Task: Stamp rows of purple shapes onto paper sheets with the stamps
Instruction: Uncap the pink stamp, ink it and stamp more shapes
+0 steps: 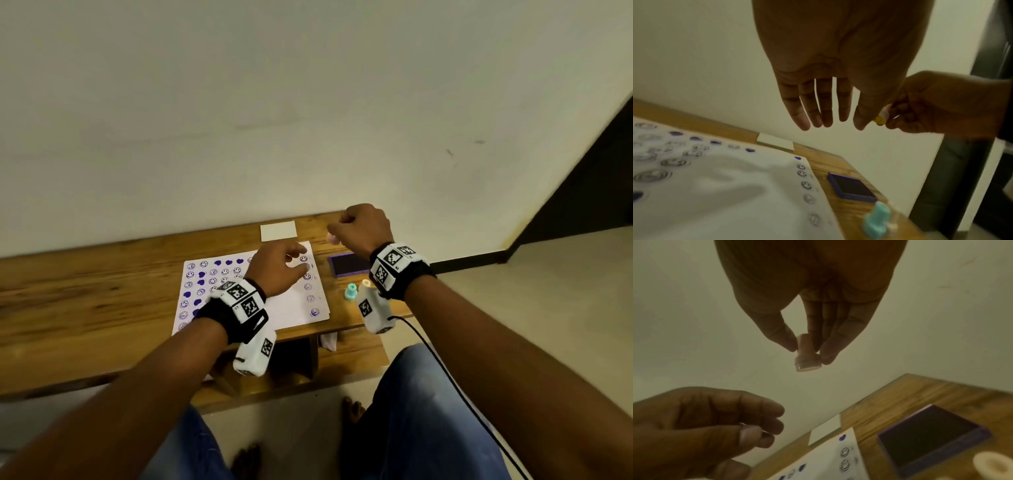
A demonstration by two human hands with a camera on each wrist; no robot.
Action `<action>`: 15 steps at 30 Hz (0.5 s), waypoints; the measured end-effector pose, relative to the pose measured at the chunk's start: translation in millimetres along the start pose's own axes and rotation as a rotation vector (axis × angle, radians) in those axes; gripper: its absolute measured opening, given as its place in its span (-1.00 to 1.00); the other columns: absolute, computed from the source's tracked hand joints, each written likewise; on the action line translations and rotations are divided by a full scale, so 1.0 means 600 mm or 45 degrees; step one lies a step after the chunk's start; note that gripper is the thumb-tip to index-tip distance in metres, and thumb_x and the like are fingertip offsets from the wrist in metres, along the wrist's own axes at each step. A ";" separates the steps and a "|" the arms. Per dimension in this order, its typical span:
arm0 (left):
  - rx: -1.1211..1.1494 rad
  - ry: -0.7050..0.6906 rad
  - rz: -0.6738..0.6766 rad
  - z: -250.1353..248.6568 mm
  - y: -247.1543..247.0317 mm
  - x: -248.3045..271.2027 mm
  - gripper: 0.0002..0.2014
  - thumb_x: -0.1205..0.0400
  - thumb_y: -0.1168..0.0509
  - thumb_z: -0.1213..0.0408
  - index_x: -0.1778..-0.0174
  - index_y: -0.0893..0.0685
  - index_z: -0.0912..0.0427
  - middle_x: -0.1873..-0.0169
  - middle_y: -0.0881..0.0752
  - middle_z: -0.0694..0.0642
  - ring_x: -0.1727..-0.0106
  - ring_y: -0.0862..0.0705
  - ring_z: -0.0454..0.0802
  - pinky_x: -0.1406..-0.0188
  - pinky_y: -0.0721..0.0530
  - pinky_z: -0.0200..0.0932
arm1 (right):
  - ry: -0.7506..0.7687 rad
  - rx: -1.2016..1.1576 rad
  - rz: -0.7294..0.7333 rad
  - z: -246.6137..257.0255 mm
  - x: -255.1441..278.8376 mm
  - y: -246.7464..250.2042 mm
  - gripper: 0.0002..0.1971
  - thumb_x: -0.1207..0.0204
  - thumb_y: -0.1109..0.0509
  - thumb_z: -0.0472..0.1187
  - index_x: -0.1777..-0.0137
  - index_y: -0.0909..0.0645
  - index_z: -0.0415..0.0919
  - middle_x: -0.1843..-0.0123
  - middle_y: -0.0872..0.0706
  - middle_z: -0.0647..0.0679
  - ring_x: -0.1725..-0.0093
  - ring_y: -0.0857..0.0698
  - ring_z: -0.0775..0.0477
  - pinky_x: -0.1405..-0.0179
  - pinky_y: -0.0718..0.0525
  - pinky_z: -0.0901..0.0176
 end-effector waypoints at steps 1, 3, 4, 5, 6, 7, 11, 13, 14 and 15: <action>0.124 0.012 -0.030 -0.004 -0.001 0.015 -0.66 -0.51 -0.49 0.14 -0.20 -0.72 0.06 -0.07 -0.76 -0.02 -0.04 -0.73 -0.09 0.04 -0.60 -0.29 | -0.009 -0.065 -0.006 -0.002 0.013 -0.002 -0.76 -0.26 -0.50 -0.10 0.33 -0.79 -0.31 0.40 -0.81 -0.07 0.36 -0.73 -0.01 0.28 -0.69 0.13; 0.336 0.056 -0.064 -0.006 -0.006 0.043 -0.61 -0.51 -0.50 0.19 -0.26 -0.70 0.08 -0.07 -0.75 -0.04 -0.02 -0.74 -0.12 0.13 -0.58 -0.45 | -0.039 -0.171 0.006 -0.007 0.035 -0.017 -0.70 -0.21 -0.51 -0.07 0.28 -0.76 -0.35 0.34 -0.84 -0.16 0.31 -0.80 -0.15 0.22 -0.79 -0.03; 0.423 0.076 -0.073 -0.003 -0.012 0.056 -0.59 -0.51 -0.51 0.22 -0.29 -0.68 0.08 -0.08 -0.75 -0.03 -0.02 -0.75 -0.12 0.16 -0.58 -0.51 | -0.058 -0.223 0.027 -0.010 0.048 -0.029 -0.68 -0.19 -0.51 -0.05 0.25 -0.74 -0.36 0.31 -0.84 -0.17 0.26 -0.83 -0.20 0.18 -0.82 -0.14; 0.502 0.087 -0.084 0.000 -0.018 0.064 -0.57 -0.50 -0.52 0.24 -0.30 -0.67 0.08 -0.10 -0.75 -0.02 -0.01 -0.76 -0.12 0.16 -0.59 -0.52 | -0.072 -0.290 0.049 -0.011 0.057 -0.042 -0.67 -0.18 -0.51 -0.05 0.25 -0.73 -0.36 0.32 -0.84 -0.17 0.25 -0.84 -0.22 0.17 -0.83 -0.25; 0.581 0.103 -0.101 0.006 -0.025 0.074 -0.56 -0.50 -0.52 0.27 -0.30 -0.65 0.08 -0.12 -0.75 0.00 -0.01 -0.77 -0.12 0.13 -0.63 -0.48 | -0.087 -0.353 0.062 -0.015 0.066 -0.059 -0.69 -0.18 -0.50 -0.07 0.27 -0.72 -0.36 0.34 -0.84 -0.17 0.25 -0.85 -0.19 0.16 -0.83 -0.33; 0.660 0.113 -0.123 0.009 -0.029 0.080 -0.56 -0.49 -0.52 0.30 -0.30 -0.65 0.08 -0.13 -0.75 0.02 0.00 -0.78 -0.12 0.09 -0.67 -0.41 | -0.091 -0.399 0.060 -0.017 0.072 -0.073 -0.74 -0.19 -0.49 -0.09 0.31 -0.72 -0.32 0.35 -0.84 -0.15 0.25 -0.86 -0.17 0.14 -0.82 -0.36; 0.943 0.196 -0.236 0.039 -0.049 0.095 -0.56 -0.48 -0.54 0.31 -0.28 -0.66 0.11 -0.12 -0.76 0.02 0.03 -0.81 -0.06 -0.02 -0.74 -0.20 | -0.104 -0.463 0.093 -0.028 0.089 -0.136 -0.91 -0.25 -0.50 -0.13 0.32 -0.79 -0.12 0.35 -0.85 -0.07 0.26 -0.86 -0.15 0.07 -0.85 -0.27; 0.980 0.231 -0.290 0.054 -0.056 0.096 -0.59 -0.48 -0.54 0.29 -0.26 -0.69 0.14 -0.09 -0.78 0.04 0.05 -0.81 -0.03 0.00 -0.75 -0.18 | -0.137 -0.530 0.080 -0.040 0.094 -0.153 -0.88 -0.26 -0.52 -0.14 0.22 -0.82 -0.13 0.31 -0.86 -0.09 0.25 -0.87 -0.16 0.08 -0.86 -0.22; 0.995 0.246 -0.309 0.064 -0.059 0.094 -0.60 -0.48 -0.54 0.30 -0.24 -0.70 0.15 -0.08 -0.79 0.06 0.05 -0.81 -0.02 0.01 -0.76 -0.17 | -0.159 -0.565 0.074 -0.042 0.095 -0.162 -0.86 -0.28 -0.53 -0.15 0.18 -0.83 -0.15 0.28 -0.87 -0.11 0.23 -0.87 -0.16 0.10 -0.86 -0.16; 1.010 0.253 -0.317 0.071 -0.063 0.093 -0.61 -0.47 -0.55 0.32 -0.22 -0.71 0.16 -0.06 -0.80 0.08 0.05 -0.81 -0.01 0.03 -0.76 -0.19 | -0.175 -0.611 0.070 -0.044 0.097 -0.167 -0.85 -0.31 -0.54 -0.18 0.15 -0.83 -0.18 0.24 -0.87 -0.15 0.20 -0.86 -0.16 0.13 -0.85 -0.08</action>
Point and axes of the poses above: each hand's wrist, its own x-axis away from the middle knuckle, its own y-axis out of the back of the hand, z = x × y, the point moved 5 cm from there along -x, towards the middle knuckle
